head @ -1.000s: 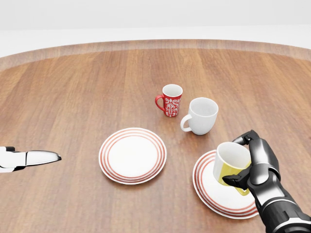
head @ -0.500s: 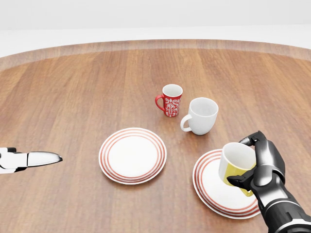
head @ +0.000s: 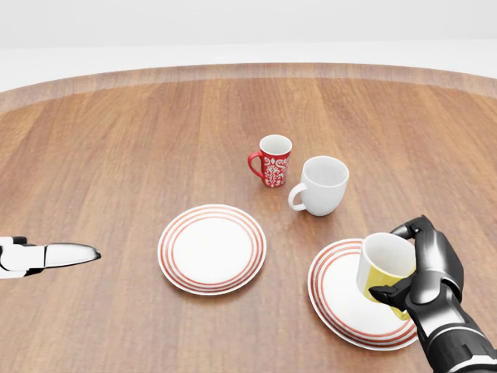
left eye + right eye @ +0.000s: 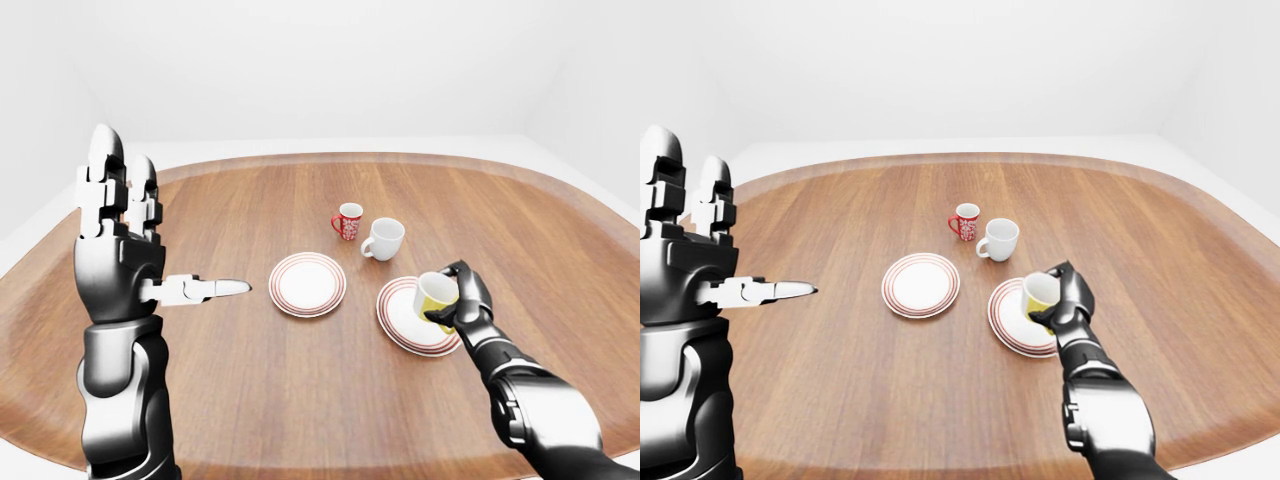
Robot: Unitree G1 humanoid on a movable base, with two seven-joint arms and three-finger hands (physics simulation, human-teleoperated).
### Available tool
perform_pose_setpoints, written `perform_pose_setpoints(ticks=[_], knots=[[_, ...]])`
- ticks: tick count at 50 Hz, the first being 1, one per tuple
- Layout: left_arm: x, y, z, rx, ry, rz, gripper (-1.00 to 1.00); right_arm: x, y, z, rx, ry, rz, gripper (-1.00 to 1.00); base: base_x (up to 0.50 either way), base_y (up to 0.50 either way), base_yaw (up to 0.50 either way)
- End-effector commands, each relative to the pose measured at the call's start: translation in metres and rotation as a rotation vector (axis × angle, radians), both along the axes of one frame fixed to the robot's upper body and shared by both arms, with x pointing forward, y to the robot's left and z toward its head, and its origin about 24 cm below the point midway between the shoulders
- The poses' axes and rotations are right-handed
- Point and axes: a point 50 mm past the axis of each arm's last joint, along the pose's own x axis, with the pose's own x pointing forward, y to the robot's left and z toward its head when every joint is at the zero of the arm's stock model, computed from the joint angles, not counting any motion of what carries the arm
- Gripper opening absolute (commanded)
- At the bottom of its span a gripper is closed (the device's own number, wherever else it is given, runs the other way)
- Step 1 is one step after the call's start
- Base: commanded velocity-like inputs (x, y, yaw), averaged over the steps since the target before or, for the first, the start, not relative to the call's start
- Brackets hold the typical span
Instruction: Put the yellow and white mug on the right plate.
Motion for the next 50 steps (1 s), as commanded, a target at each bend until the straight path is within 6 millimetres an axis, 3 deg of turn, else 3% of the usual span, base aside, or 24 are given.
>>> perform_pose_setpoints(ticks=[1,43,44,50], knots=[[0.0008,-0.0004,-0.0017,0.0,0.008,-0.001,1.0,-0.0017,0.0,-0.0013,-0.042,0.002,0.003,-1.0,0.0,0.0,0.0],[0.0019,-0.0002,-0.0034,0.0,0.017,-0.002,1.0,-0.0025,0.0051,-0.0043,-0.039,-0.002,-0.004,-1.0,0.0,0.0,0.0],[0.0019,-0.0002,-0.0036,0.0,0.018,-0.002,1.0,-0.0024,0.0054,-0.0036,-0.073,-0.004,0.004,1.0,0.0,0.0,0.0],[0.0019,-0.0001,-0.0034,0.0,0.017,-0.001,1.0,-0.0027,0.0054,-0.004,-0.074,-0.001,0.007,1.0,0.0,0.0,0.0]])
